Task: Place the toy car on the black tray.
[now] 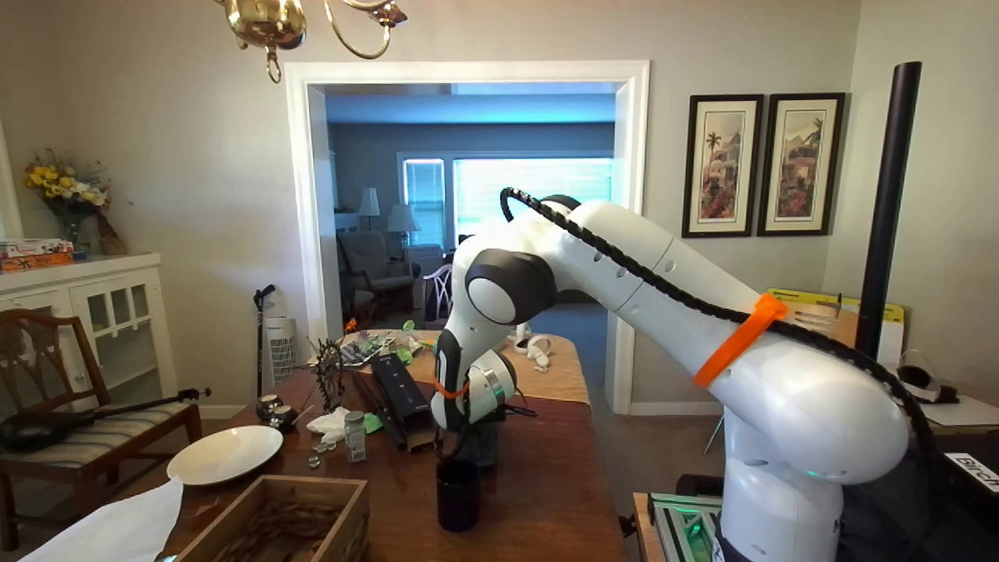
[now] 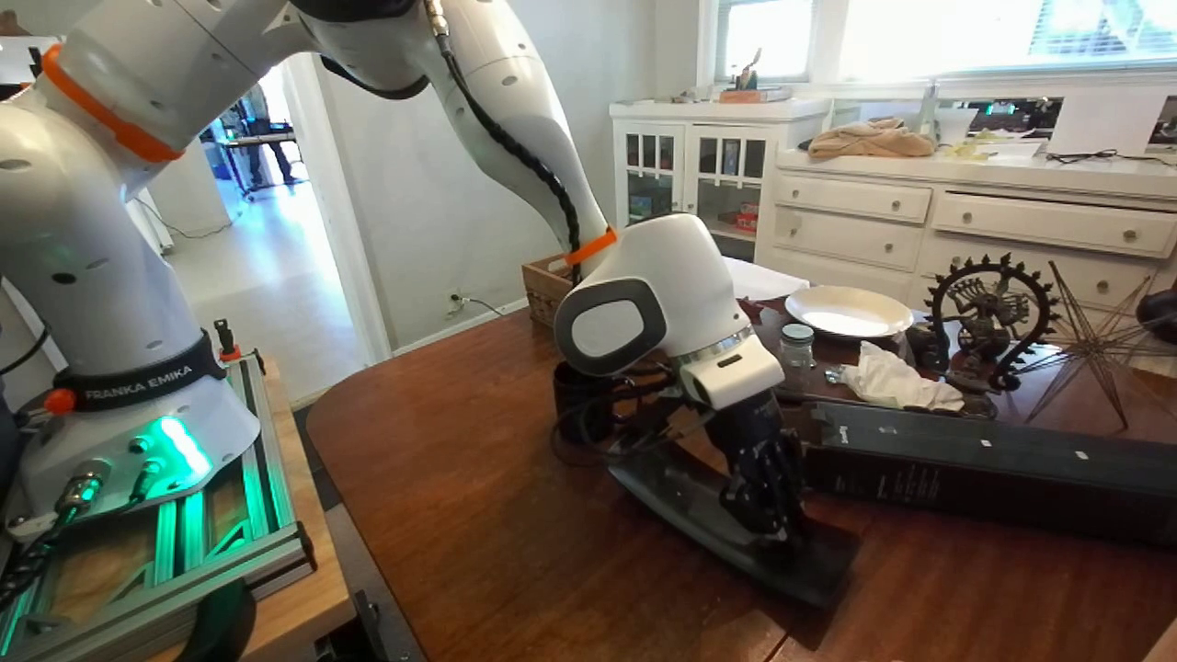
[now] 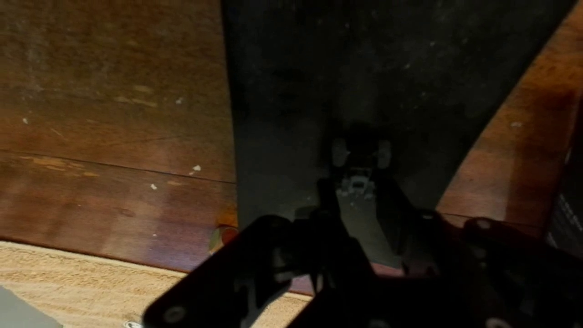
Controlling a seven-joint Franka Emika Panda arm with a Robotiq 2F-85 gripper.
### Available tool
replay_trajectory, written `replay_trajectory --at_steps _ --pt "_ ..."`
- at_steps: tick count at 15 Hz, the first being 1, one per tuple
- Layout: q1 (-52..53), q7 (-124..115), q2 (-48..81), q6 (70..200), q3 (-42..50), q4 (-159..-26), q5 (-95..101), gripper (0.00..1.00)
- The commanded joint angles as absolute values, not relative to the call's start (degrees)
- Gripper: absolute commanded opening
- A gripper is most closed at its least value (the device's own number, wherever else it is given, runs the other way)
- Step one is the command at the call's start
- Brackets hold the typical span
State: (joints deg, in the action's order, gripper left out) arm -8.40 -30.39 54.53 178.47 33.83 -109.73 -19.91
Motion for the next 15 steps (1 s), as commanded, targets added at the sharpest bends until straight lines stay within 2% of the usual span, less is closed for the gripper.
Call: replay_trajectory --at_steps 1,15 --pt "-6.2 -31.2 54.9 177.1 34.8 -111.2 -21.5 0.07" --pt "-3.2 -31.1 54.2 176.2 35.9 -113.6 -21.2 0.07"
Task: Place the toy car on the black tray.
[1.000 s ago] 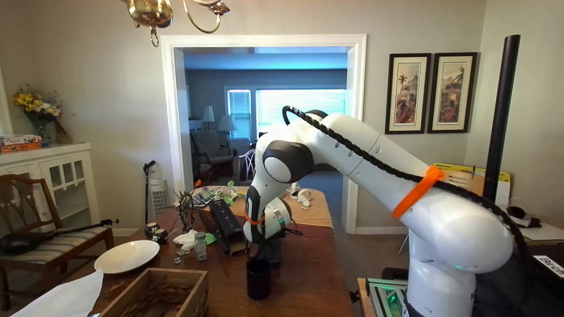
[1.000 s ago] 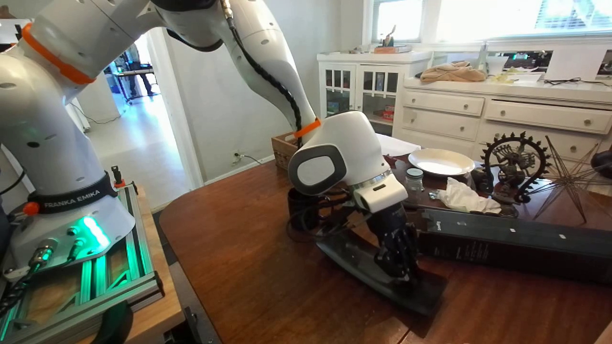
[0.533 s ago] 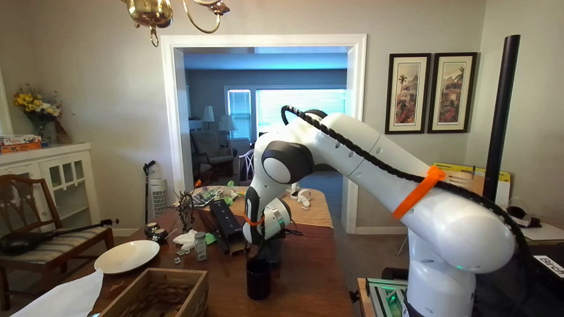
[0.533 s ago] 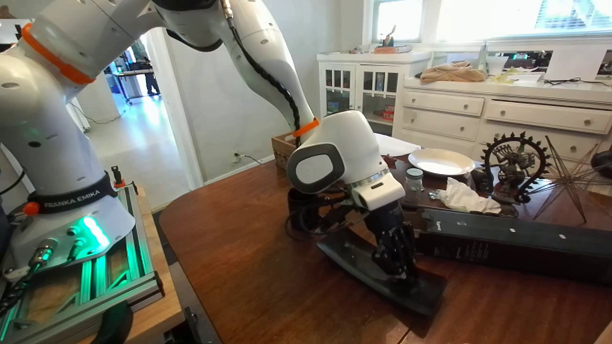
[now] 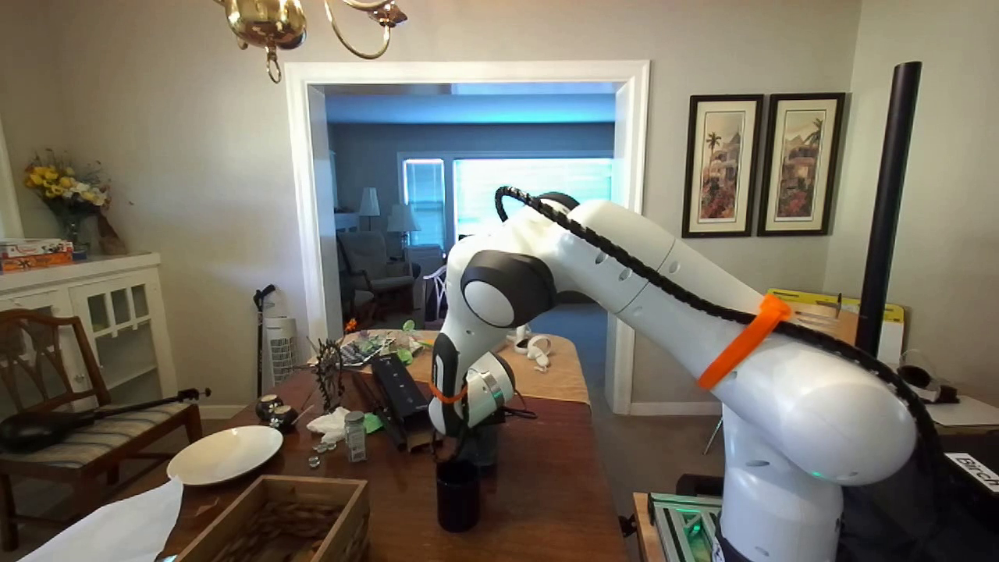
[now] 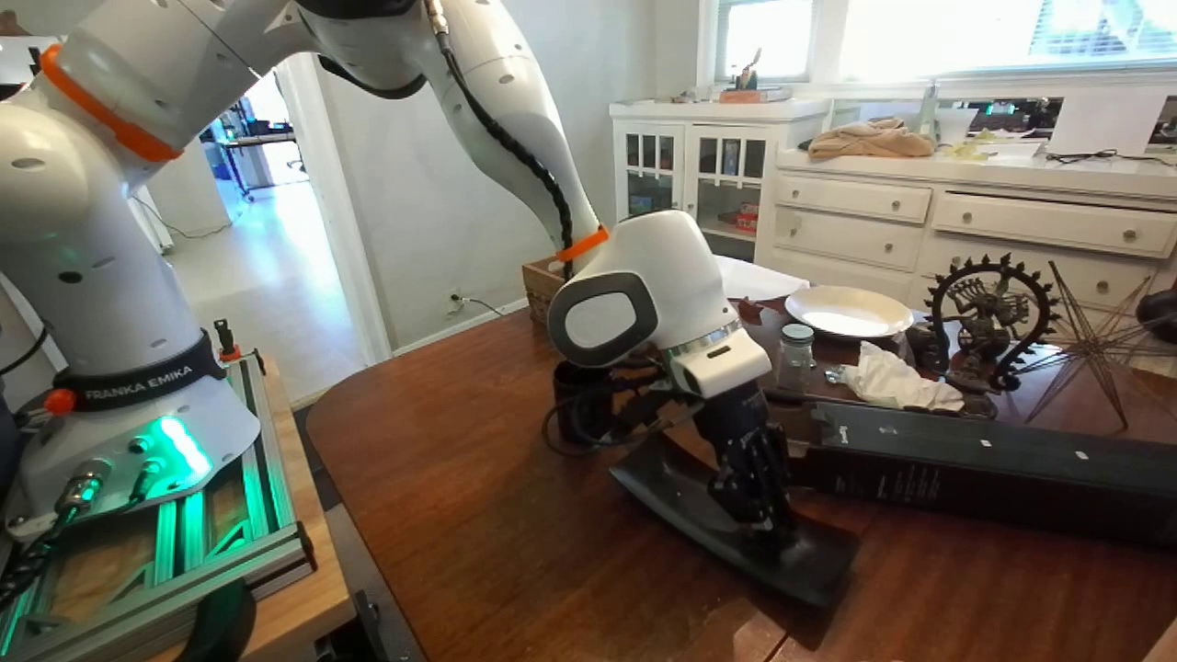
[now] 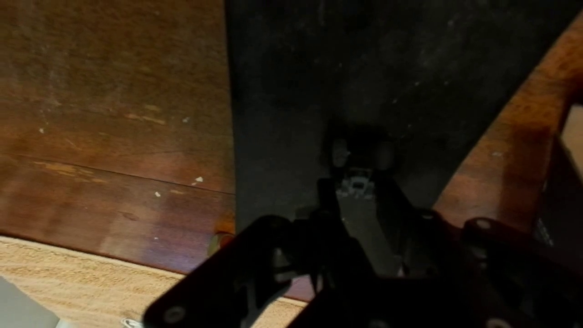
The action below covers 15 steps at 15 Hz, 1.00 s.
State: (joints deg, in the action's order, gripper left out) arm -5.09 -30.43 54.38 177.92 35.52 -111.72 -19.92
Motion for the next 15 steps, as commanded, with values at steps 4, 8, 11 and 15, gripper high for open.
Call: replay_trajectory --at_steps 4,8,11,15 --pt "-2.1 -31.8 54.4 176.2 36.6 -114.3 -21.5 0.07" --pt "-0.7 -33.2 54.6 175.9 37.6 -115.0 -21.5 0.07" --pt "0.0 -34.2 54.6 175.7 38.0 -115.4 -21.4 0.07" --pt "0.7 -35.0 54.7 175.7 38.4 -116.0 -21.3 0.07"
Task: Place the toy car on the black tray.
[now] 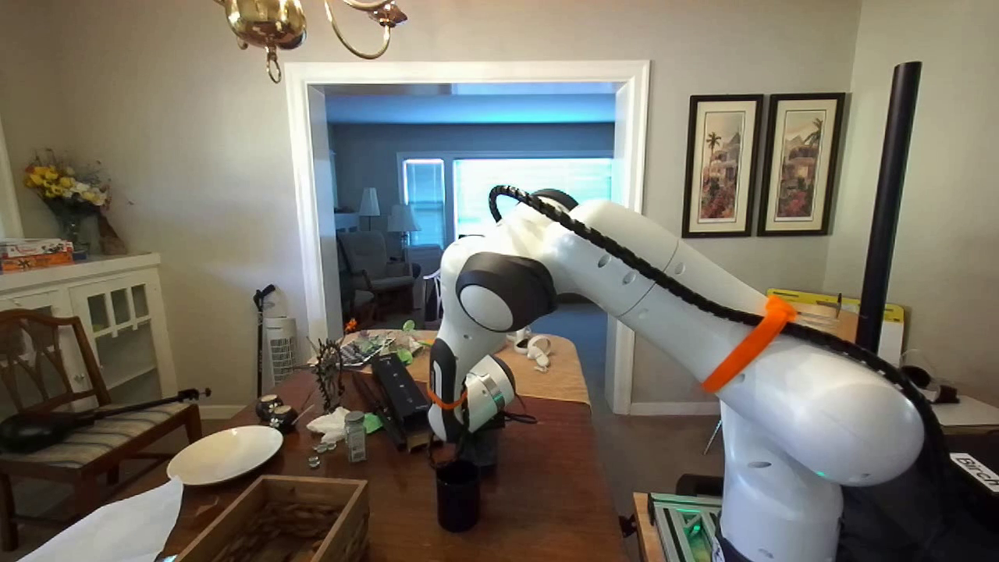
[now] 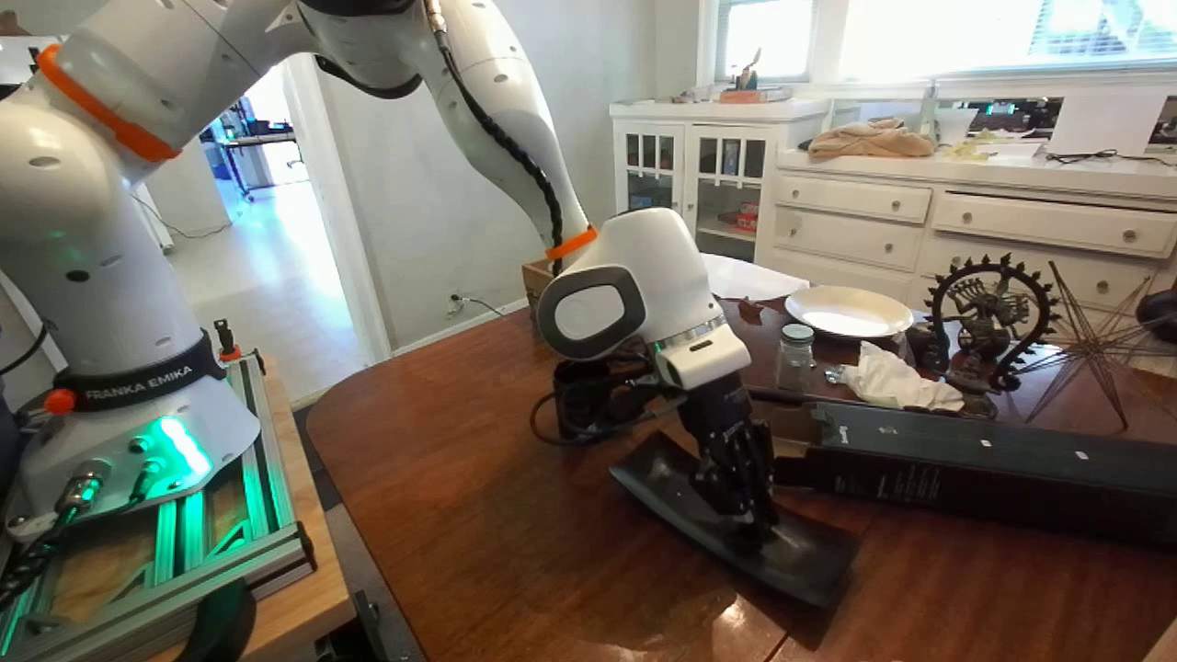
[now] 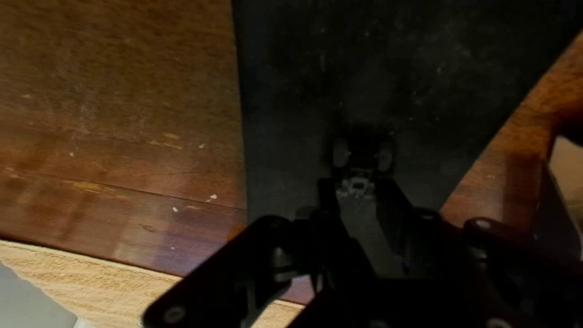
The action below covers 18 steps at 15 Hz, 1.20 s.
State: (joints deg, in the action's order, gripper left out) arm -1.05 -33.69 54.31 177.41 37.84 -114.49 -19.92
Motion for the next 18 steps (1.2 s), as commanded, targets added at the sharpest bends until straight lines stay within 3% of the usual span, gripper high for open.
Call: replay_trajectory --at_steps 1,18 --pt "0.8 -35.1 54.7 175.8 38.5 -116.1 -21.3 0.07" --pt "2.8 -38.3 54.0 174.7 39.1 -118.3 -21.2 0.07"
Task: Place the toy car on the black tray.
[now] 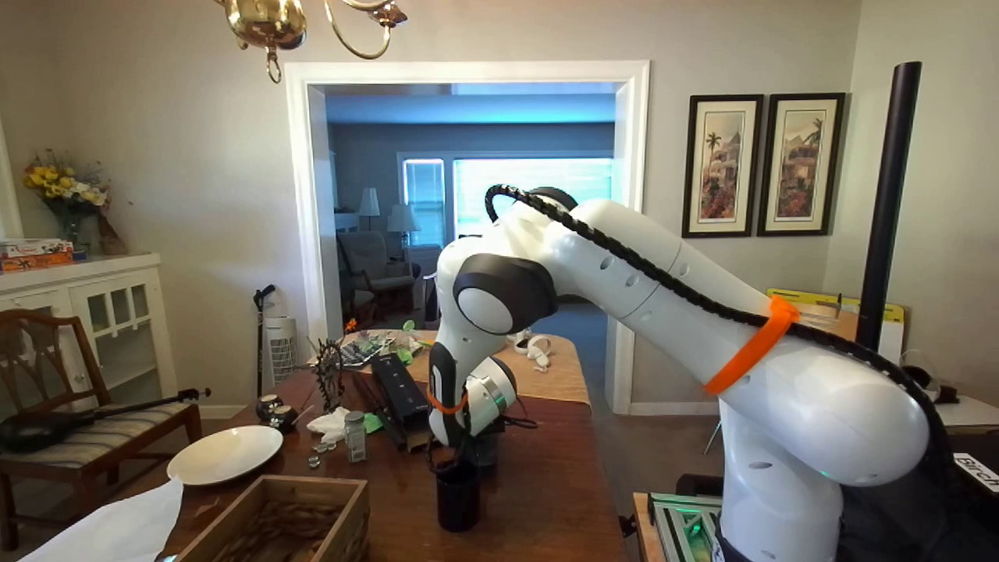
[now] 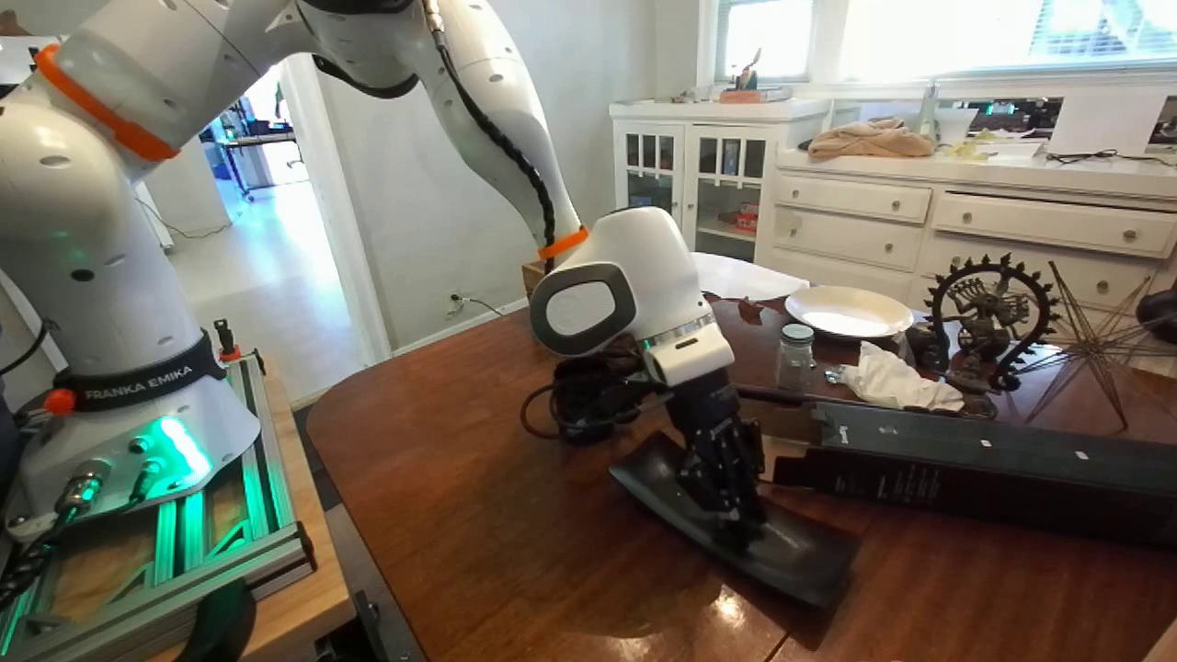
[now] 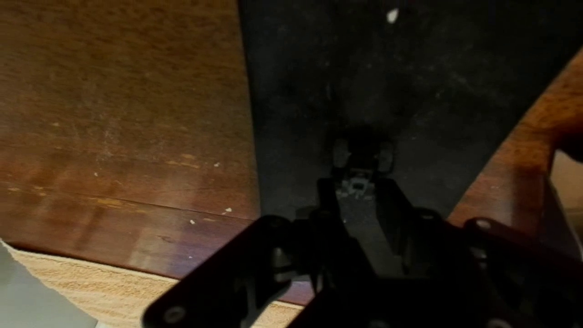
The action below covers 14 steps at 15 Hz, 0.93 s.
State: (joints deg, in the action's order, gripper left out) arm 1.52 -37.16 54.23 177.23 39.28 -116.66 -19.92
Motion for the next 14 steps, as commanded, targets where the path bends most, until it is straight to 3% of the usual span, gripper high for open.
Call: replay_trajectory --at_steps 1,8,9,10,14 --pt "2.9 -38.4 53.9 174.7 39.1 -118.4 -21.2 0.07" --pt "2.8 -39.1 53.6 174.5 39.1 -118.5 -21.1 0.08" --pt "2.7 -39.3 53.5 174.4 39.0 -118.4 -21.1 0.41" --pt "2.7 -39.4 53.4 174.1 39.0 -118.5 -21.0 0.55" --pt "2.5 -40.5 53.2 173.4 38.9 -118.5 -20.7 0.84"
